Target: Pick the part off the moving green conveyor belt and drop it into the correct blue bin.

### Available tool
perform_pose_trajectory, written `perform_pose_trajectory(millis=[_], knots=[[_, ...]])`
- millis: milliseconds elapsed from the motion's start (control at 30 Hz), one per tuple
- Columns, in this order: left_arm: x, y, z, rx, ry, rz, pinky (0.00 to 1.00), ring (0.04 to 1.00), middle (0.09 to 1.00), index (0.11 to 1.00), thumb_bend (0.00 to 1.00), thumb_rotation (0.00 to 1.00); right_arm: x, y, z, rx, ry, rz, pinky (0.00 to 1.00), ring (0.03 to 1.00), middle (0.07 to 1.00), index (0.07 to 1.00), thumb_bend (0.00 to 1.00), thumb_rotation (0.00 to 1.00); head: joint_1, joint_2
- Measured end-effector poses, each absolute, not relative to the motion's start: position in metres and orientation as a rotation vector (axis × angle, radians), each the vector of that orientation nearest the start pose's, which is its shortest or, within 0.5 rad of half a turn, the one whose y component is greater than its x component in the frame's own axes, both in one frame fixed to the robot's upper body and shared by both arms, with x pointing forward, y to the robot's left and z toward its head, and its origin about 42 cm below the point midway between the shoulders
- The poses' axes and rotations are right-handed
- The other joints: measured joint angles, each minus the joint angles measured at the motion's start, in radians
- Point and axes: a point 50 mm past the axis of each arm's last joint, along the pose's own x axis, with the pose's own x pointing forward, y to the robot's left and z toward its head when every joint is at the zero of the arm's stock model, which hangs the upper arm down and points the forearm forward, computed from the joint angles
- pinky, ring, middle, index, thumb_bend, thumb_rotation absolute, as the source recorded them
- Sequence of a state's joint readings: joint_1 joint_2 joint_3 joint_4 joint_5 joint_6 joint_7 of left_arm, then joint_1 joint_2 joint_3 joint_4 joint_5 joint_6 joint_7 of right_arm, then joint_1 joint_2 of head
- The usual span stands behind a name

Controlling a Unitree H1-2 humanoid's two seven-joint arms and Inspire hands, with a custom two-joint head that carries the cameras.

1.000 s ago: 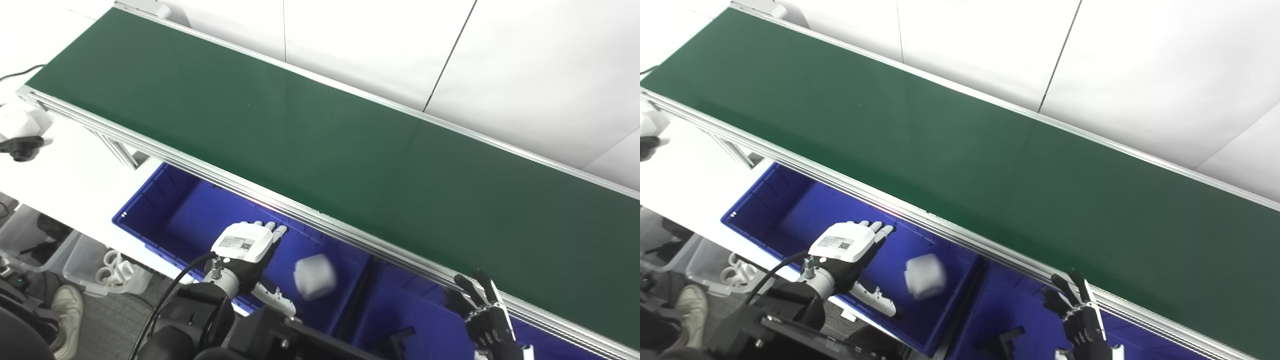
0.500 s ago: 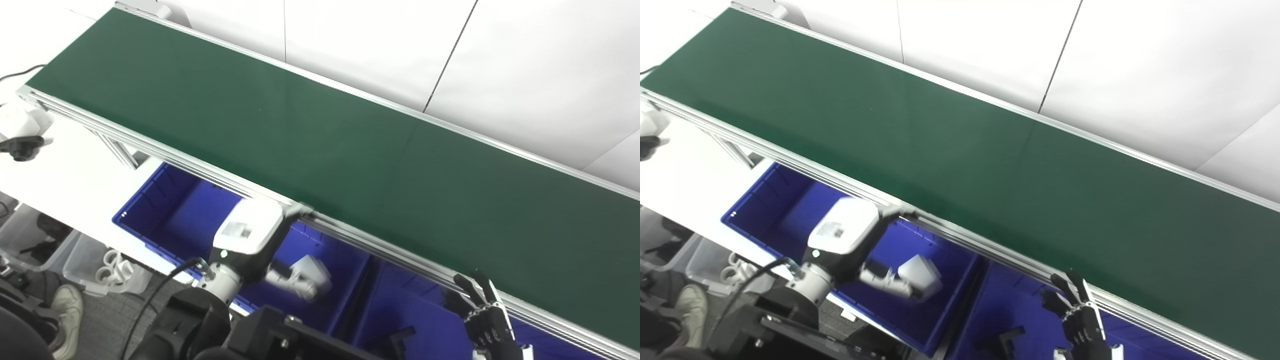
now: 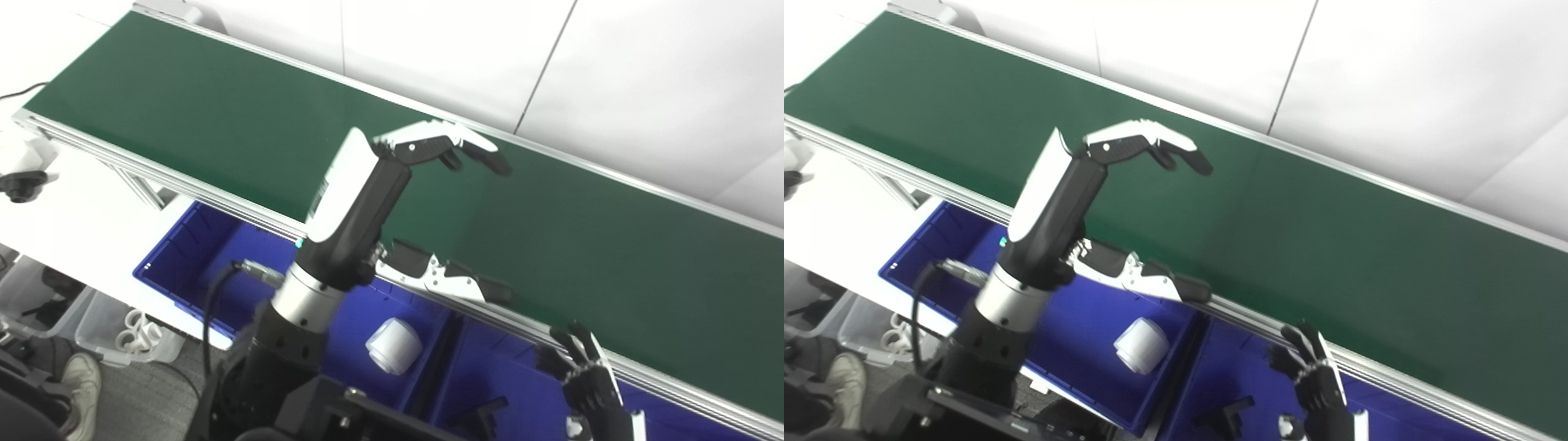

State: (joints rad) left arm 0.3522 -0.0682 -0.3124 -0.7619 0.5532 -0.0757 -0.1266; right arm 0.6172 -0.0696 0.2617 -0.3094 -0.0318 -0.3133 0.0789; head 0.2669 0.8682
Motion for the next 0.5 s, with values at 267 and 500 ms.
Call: perform_pose_trajectory(millis=[267, 500], knots=[[0.134, 0.162, 0.123, 0.649, -0.122, -0.469, 1.0, 0.998, 0.998, 0.99, 1.0, 0.83, 0.077, -0.178, 0.09, -0.011, -0.009, 0.195, 0.75, 0.792, 0.837, 0.876, 0.85, 0.81, -0.038, 0.002], [0.115, 0.176, 0.086, 0.724, -0.008, -0.568, 1.0, 1.0, 1.0, 1.0, 1.0, 0.93, 0.077, -0.17, 0.085, -0.034, 0.005, 0.203, 0.88, 0.91, 0.924, 0.91, 0.81, 0.83, -0.081, 0.003]])
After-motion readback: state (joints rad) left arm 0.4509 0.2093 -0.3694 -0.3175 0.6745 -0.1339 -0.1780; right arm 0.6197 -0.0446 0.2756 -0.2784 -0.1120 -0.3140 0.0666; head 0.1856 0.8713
